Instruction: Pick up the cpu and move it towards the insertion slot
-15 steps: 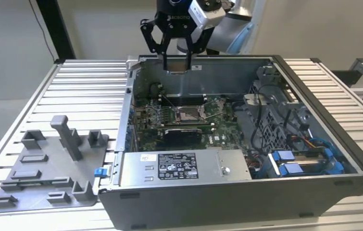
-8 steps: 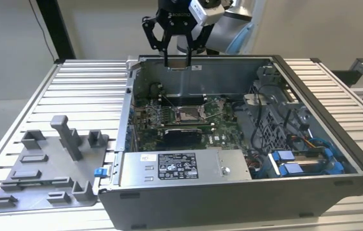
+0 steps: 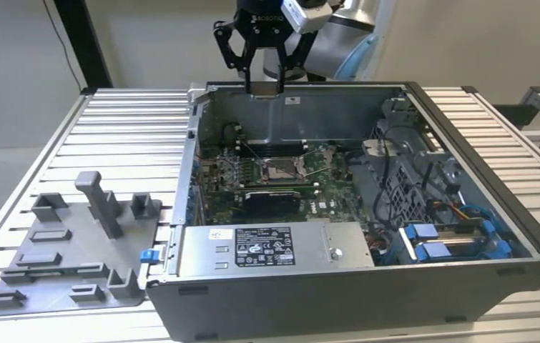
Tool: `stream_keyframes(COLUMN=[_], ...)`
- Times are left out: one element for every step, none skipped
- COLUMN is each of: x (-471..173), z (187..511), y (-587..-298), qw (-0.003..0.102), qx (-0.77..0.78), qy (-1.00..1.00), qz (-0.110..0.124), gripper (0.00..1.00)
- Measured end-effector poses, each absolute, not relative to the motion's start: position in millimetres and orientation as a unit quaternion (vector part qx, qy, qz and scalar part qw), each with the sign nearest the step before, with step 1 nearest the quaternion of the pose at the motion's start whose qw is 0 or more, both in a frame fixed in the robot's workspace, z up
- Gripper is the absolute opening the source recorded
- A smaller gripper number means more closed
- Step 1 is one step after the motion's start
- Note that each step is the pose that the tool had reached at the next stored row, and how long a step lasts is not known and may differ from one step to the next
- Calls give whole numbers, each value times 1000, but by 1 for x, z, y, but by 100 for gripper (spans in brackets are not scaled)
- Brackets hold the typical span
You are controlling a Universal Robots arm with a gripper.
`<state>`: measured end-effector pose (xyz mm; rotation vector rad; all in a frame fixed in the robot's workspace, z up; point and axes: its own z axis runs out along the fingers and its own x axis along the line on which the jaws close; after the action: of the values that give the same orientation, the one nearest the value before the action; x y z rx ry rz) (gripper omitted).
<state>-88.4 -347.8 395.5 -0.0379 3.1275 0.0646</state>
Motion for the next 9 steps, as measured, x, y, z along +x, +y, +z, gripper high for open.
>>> stream_keyframes(x=[-88, -88, -88, -88, -88, -88, -88, -88, -88], z=[395, 395, 395, 395, 395, 395, 395, 395, 395], y=[-347, -346, -345, -344, -344, -344, -344, -344, -344], qw=[7, 7, 7, 7, 7, 7, 7, 7, 7], qx=[-12, -12, -12, -12, -12, -12, -12, -12, -12], qy=[1000, 1000, 1000, 1000, 1000, 1000, 1000, 1000, 1000], qz=[21, 21, 21, 21, 21, 21, 21, 21, 21], gripper=[0, 0, 0, 0, 0, 0, 0, 0, 0])
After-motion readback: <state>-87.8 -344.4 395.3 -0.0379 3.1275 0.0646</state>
